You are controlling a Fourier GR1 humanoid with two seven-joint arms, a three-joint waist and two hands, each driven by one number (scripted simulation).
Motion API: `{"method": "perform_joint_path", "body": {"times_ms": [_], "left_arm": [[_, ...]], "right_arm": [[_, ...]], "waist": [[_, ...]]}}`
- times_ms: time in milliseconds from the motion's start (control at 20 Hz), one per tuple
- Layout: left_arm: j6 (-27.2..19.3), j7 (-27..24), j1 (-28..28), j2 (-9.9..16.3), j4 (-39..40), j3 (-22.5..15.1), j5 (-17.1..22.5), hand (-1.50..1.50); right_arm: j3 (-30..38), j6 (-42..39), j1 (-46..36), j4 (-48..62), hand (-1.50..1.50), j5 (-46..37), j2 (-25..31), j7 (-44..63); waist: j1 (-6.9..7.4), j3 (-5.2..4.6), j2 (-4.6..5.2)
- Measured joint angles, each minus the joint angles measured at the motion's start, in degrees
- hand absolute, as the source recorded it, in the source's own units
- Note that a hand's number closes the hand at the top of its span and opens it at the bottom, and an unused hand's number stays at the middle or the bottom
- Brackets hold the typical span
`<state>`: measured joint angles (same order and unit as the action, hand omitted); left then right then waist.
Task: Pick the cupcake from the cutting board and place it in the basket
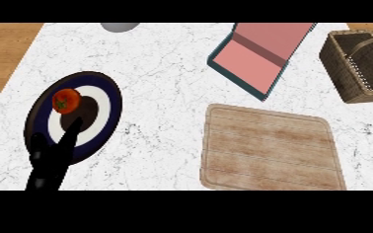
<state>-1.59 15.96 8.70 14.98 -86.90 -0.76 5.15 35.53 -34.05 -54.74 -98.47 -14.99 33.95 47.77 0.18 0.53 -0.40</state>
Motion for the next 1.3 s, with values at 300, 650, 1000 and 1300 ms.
{"method": "perform_joint_path", "body": {"times_ms": [300,650,1000,1300], "left_arm": [[-0.2,-0.2,-0.9,-0.7,0.5,-0.4,-1.3,0.0],[0.8,-1.0,-1.3,-1.1,1.1,0.2,-1.1,0.0],[0.1,-0.5,-1.1,-1.8,0.7,0.4,-2.1,0.0],[0.3,-1.4,-1.0,-2.2,1.0,0.6,-2.7,0.0]], "right_arm": [[-2.3,1.6,-2.5,13.1,1.5,-3.5,6.2,-6.7],[-3.4,7.7,-2.2,27.3,1.5,-6.6,7.5,-17.8],[-0.6,12.8,-1.4,38.6,1.5,-5.0,6.5,-24.5],[-0.1,14.8,-0.4,47.0,1.5,-4.8,8.5,-32.0]], "waist": [[0.75,0.04,0.22],[1.17,0.16,0.31],[1.08,0.17,0.28],[1.03,0.2,0.24]]}}
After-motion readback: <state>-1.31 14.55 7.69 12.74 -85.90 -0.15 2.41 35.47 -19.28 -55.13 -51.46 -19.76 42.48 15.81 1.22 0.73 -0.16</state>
